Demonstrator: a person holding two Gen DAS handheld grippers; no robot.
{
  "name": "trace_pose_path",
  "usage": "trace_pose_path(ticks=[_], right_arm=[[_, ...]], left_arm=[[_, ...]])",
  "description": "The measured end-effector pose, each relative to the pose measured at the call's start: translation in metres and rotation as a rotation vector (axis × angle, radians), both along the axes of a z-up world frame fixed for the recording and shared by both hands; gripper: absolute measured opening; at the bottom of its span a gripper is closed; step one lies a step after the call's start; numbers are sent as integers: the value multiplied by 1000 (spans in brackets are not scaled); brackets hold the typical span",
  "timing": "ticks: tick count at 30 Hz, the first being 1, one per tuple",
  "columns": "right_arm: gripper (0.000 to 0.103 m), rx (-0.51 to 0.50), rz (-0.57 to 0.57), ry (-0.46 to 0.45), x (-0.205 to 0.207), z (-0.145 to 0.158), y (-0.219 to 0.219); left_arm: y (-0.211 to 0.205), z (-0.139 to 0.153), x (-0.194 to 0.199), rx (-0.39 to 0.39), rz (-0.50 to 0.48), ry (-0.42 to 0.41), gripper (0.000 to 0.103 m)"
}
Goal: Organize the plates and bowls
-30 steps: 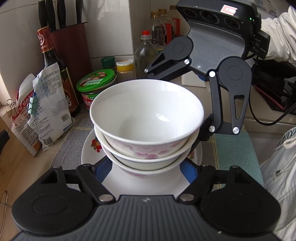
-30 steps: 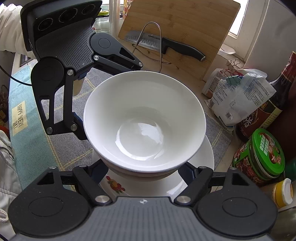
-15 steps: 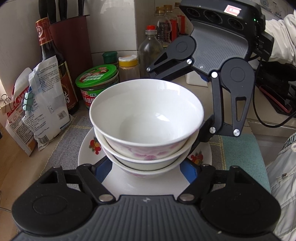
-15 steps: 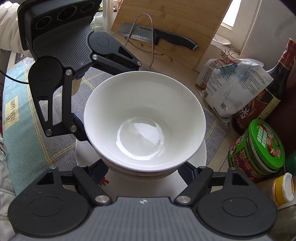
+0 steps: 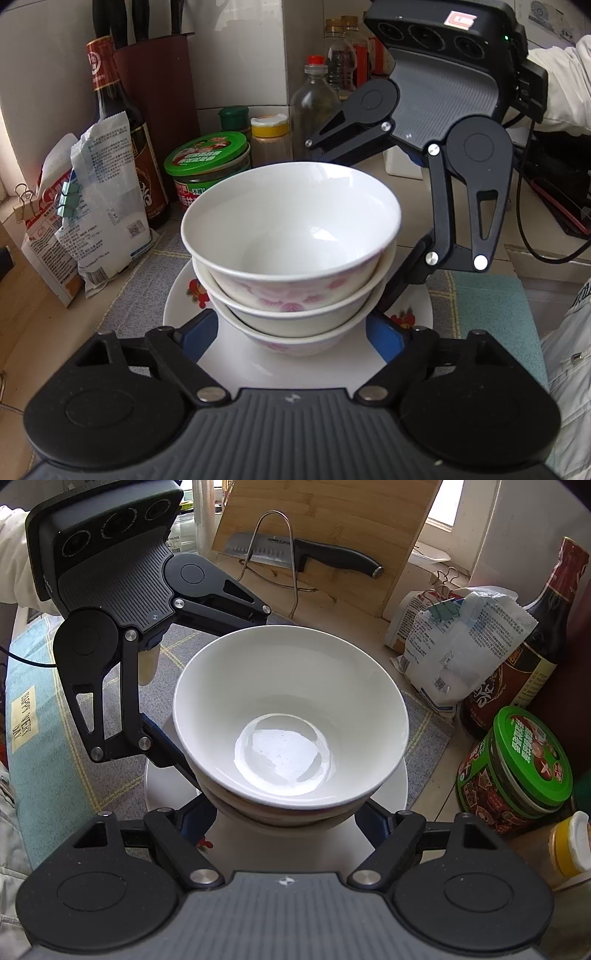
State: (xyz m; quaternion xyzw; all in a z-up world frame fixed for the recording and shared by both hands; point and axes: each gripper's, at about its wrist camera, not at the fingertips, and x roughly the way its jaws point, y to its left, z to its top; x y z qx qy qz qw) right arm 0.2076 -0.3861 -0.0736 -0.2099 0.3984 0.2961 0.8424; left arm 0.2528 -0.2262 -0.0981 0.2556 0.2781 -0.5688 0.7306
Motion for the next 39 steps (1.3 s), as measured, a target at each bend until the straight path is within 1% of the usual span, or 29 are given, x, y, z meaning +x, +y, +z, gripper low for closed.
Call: trace_pose_path(ticks=[1, 3, 5, 7, 8, 11, 13, 15, 16, 18, 20, 22, 24, 29, 33, 37, 39], right_arm=[[87, 3, 1, -3, 0, 0, 0], [97, 17, -5, -15, -3, 2, -2], [100, 33, -14, -17, -5, 3, -3], [101, 46, -34, -14, -8, 5, -4], [101, 45, -45, -16, -10, 6, -3], [101, 45, -101, -35, -22, 11, 3], [103, 49, -178, -54, -34, 17, 10], [103, 48, -264, -85, -46, 21, 19], [103, 45, -326, -97, -53, 22, 24], [103, 62, -453, -99, -63, 24, 31], [103, 112, -584, -89, -74, 23, 37], [103, 159, -709, -71, -86, 21, 44], [103, 186, -801, -56, -98, 19, 51], [103, 210, -966, -85, -128, 22, 71], [103, 219, -1032, -116, -143, 30, 81], [103, 213, -1070, -148, -154, 36, 88], [103, 218, -1075, -149, -155, 38, 89]], left_arm=[[1, 0, -1, -5, 5, -1, 90], [5, 1, -5, -13, 33, -10, 92], [11, 3, -9, -27, 78, -24, 93], [18, 8, -17, -57, 133, -55, 96], [23, 11, -21, -76, 163, -74, 99], [38, 23, -34, -153, 260, -112, 102], [47, 29, -42, -189, 316, -106, 102], [57, 33, -51, -226, 344, -89, 102], [59, 34, -55, -228, 369, -95, 102], [66, 37, -67, -235, 457, -111, 102], [73, 41, -77, -244, 518, -87, 102], [79, 45, -82, -235, 568, -42, 102], [84, 50, -88, -227, 603, -18, 102], [92, 62, -106, -161, 675, 4, 102], [98, 70, -114, -153, 706, 4, 102], [101, 77, -118, -136, 729, 13, 102], [102, 77, -119, -127, 738, 9, 102]])
